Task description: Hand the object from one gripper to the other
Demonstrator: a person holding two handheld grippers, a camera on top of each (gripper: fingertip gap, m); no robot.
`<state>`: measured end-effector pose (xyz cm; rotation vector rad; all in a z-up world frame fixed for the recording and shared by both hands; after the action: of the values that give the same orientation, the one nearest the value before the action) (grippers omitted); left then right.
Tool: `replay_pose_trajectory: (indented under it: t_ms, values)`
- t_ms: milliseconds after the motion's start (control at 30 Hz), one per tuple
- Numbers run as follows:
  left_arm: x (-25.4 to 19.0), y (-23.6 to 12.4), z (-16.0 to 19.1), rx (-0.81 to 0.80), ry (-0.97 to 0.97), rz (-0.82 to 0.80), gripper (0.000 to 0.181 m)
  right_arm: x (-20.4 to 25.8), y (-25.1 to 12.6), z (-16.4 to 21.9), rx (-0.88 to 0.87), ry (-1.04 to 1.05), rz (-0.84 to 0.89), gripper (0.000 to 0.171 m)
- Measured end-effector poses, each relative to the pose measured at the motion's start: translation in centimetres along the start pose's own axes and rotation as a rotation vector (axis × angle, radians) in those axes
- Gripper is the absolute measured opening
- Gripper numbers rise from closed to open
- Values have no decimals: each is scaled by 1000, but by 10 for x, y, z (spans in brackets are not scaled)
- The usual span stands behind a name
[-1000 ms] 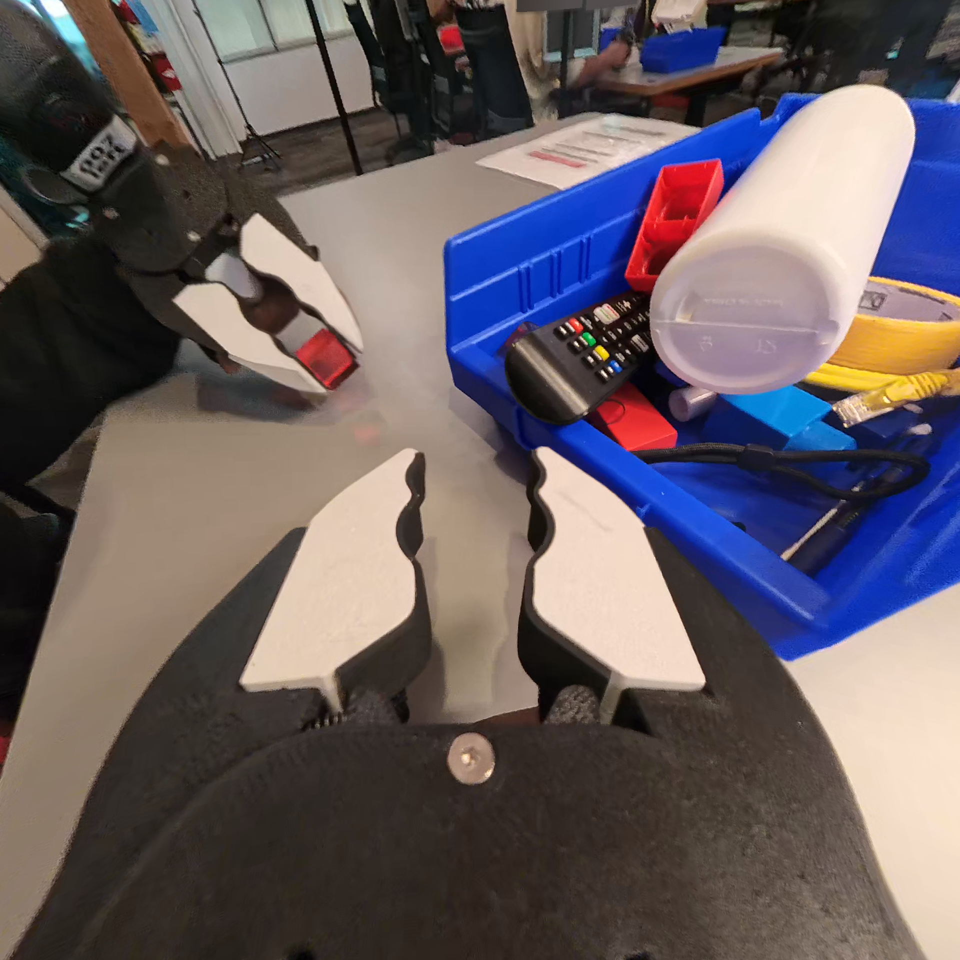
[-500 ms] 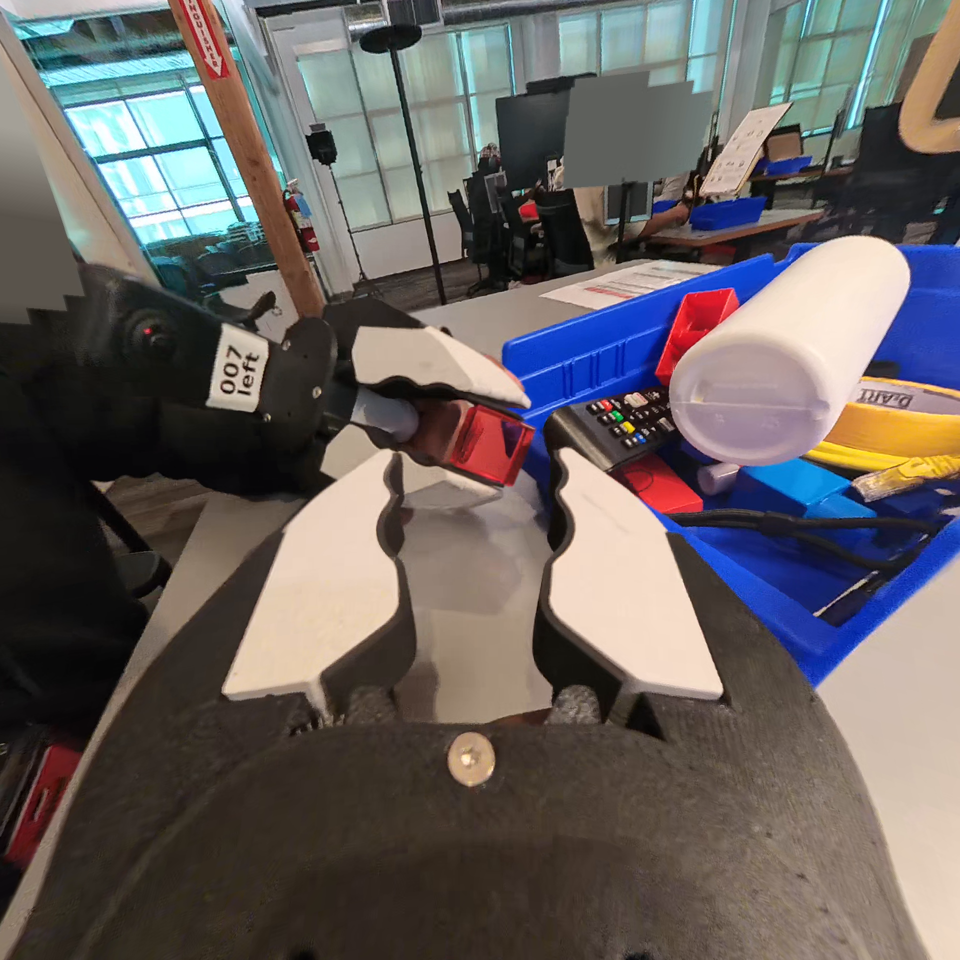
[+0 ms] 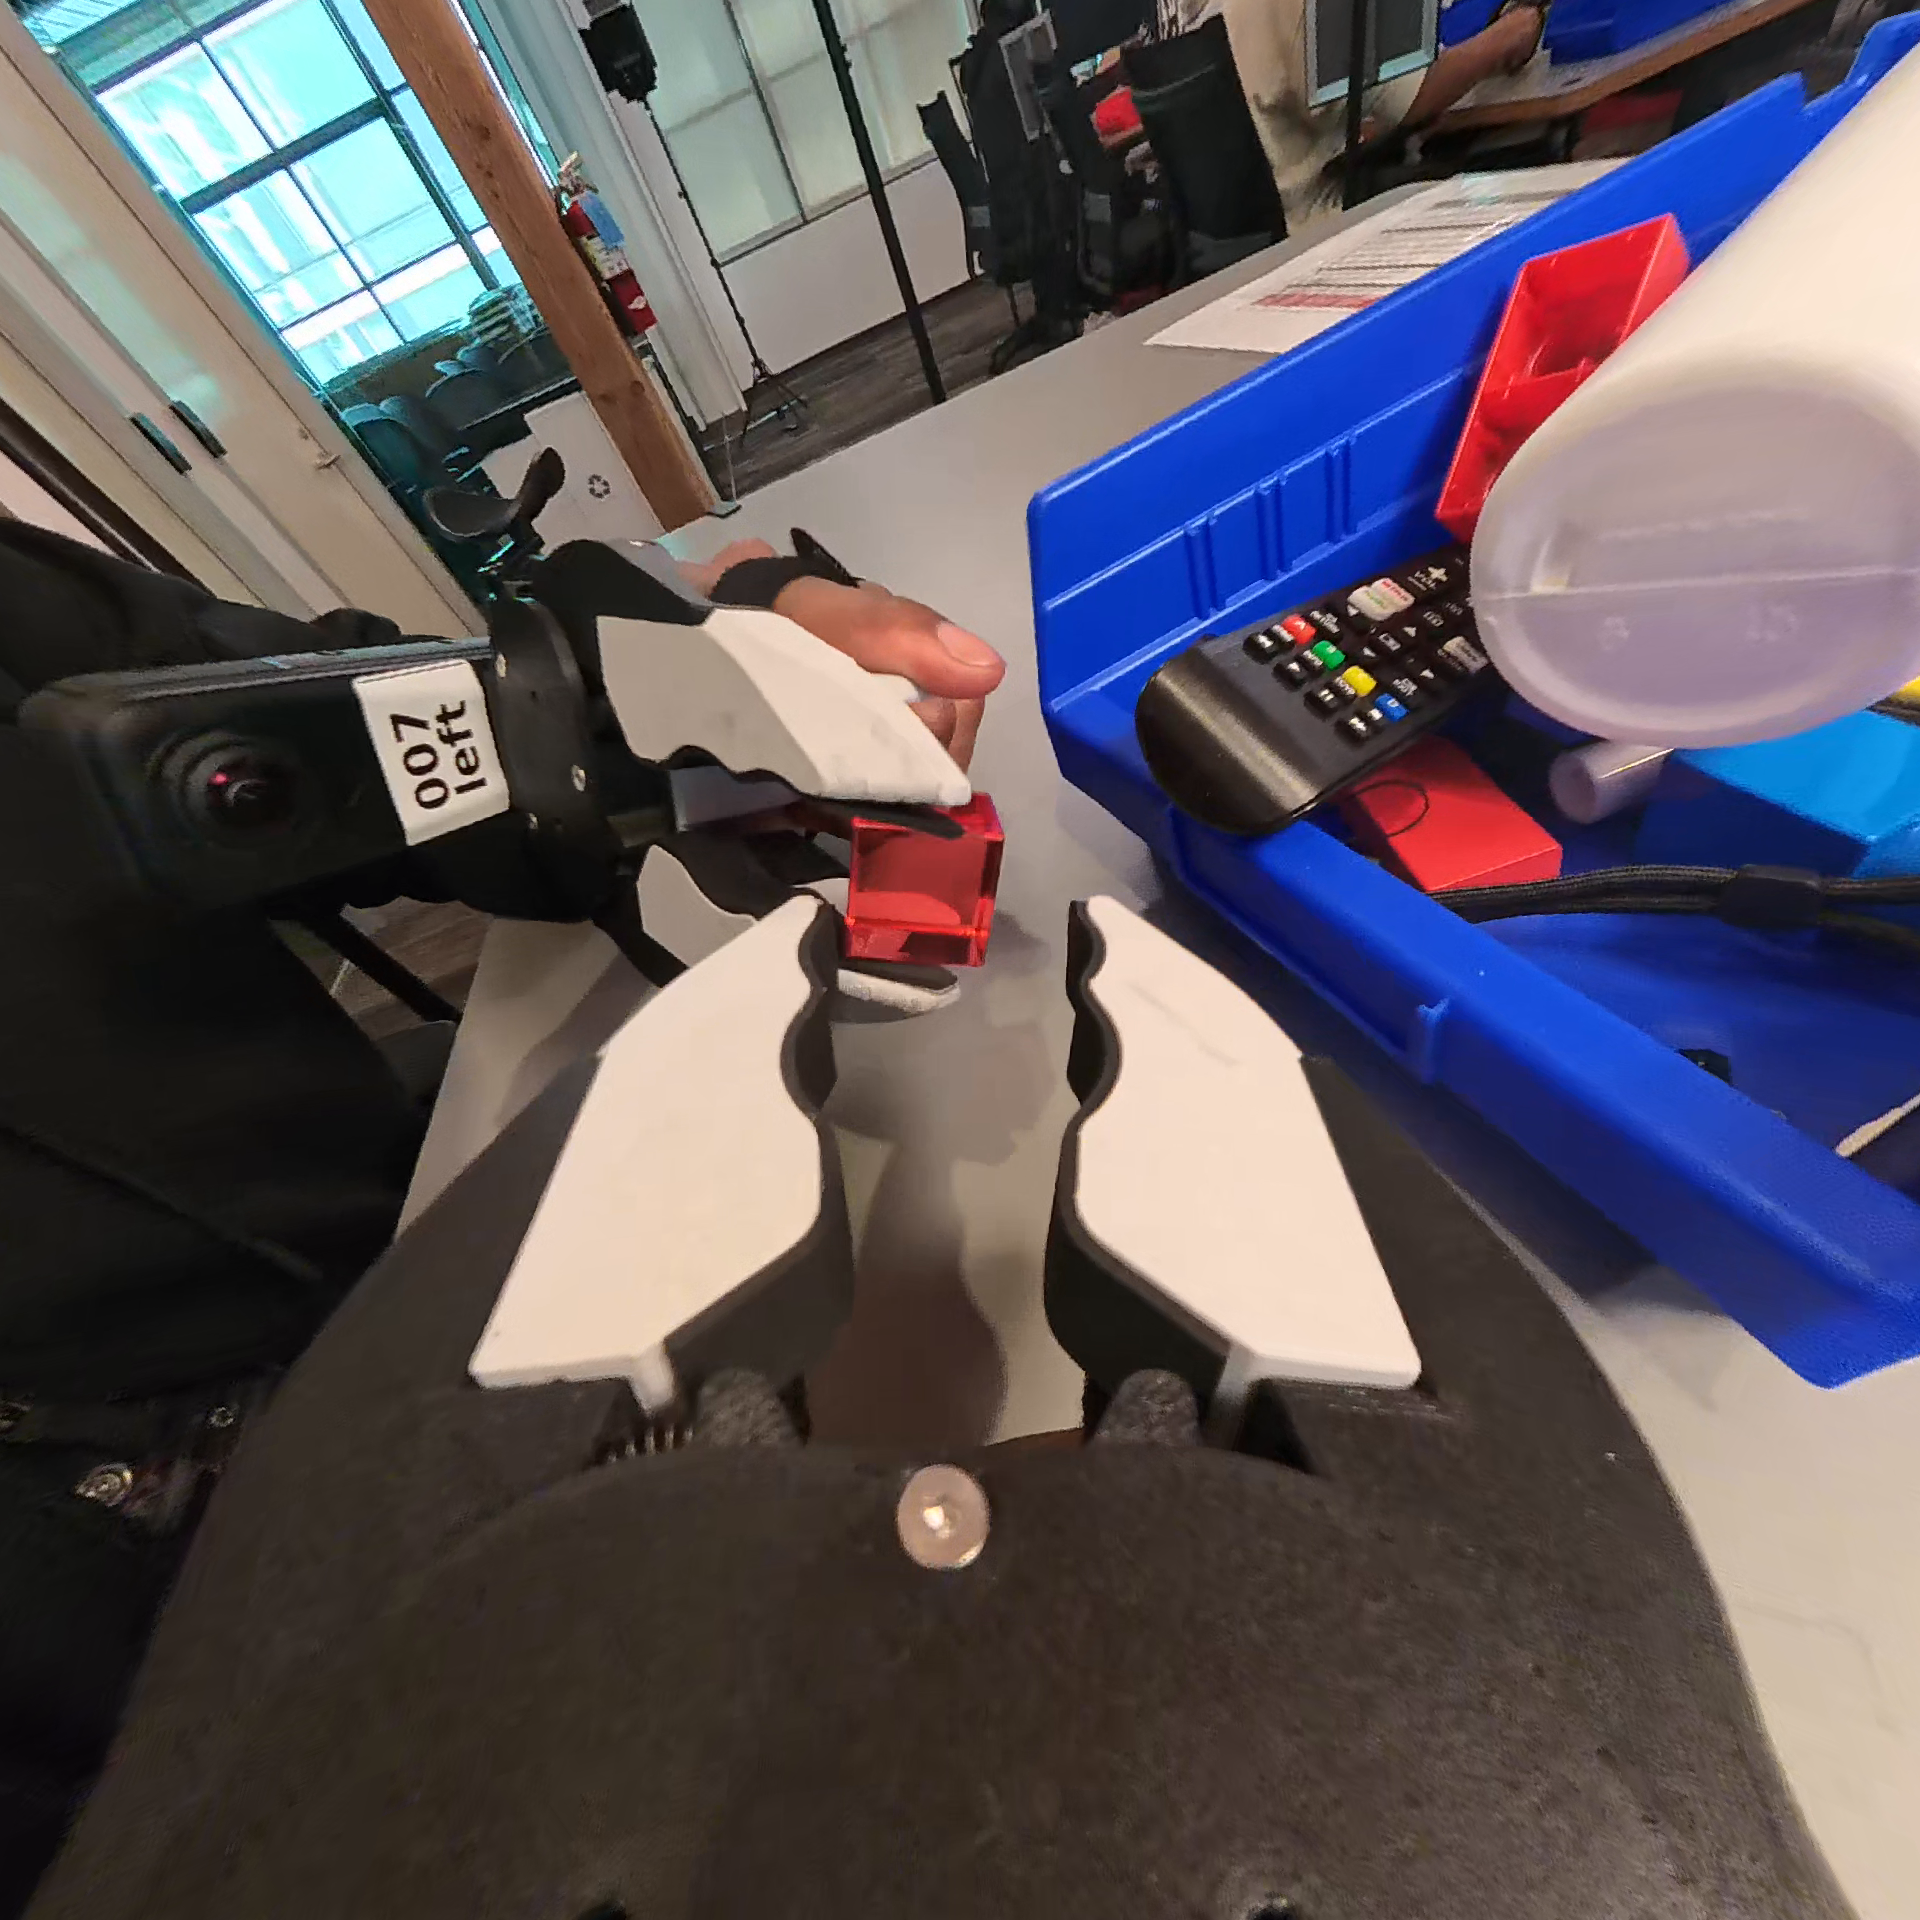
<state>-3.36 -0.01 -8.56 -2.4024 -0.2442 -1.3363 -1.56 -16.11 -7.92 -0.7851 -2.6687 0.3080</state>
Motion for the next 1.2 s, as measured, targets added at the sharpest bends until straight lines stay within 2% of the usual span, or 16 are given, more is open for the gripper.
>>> replay_pose_trajectory:
  t_ms: [133,233,333,500,600,700,833,900,1067,1200]
  values:
    - [-1,1,0,6,9,0,29,1,1,0,17,1,-16,38]
    - [-3,2,-1,11,20,-7,29,4,1,1,24,-3,-24,27]
    - [-2,2,0,4,3,-23,30,6,-1,1,-11,-38,19,26]
    - [7,0,8,-14,-133,-45,45,1,-9,-2,-75,-128,121,26]
    - [11,0,13,-34,-284,-1,53,-1,-15,-4,-128,-247,205,27]
    - [13,2,16,-54,-450,65,60,2,-18,-2,-172,-473,318,26]
    - [21,2,19,-127,-723,152,60,13,-19,3,-228,-799,467,27]
    - [27,-1,20,-212,-902,216,60,17,-19,6,-252,-928,528,27]
    - [32,1,27,-321,-1242,323,61,21,-14,15,-240,-1091,590,26]
    - [26,8,23,-276,-1289,352,59,25,-9,19,-236,-1167,628,26]
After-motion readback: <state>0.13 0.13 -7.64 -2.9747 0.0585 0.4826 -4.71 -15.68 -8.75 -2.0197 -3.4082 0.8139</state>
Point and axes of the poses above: each gripper's, where its closed fingertips meet, y out along the fingers, z out of its underside, x = y × z across the jaws, the point moved 10 cm from there along -y, back along the fingers, and after that the axes turned 14 degrees about z, right-handed, at the moved point
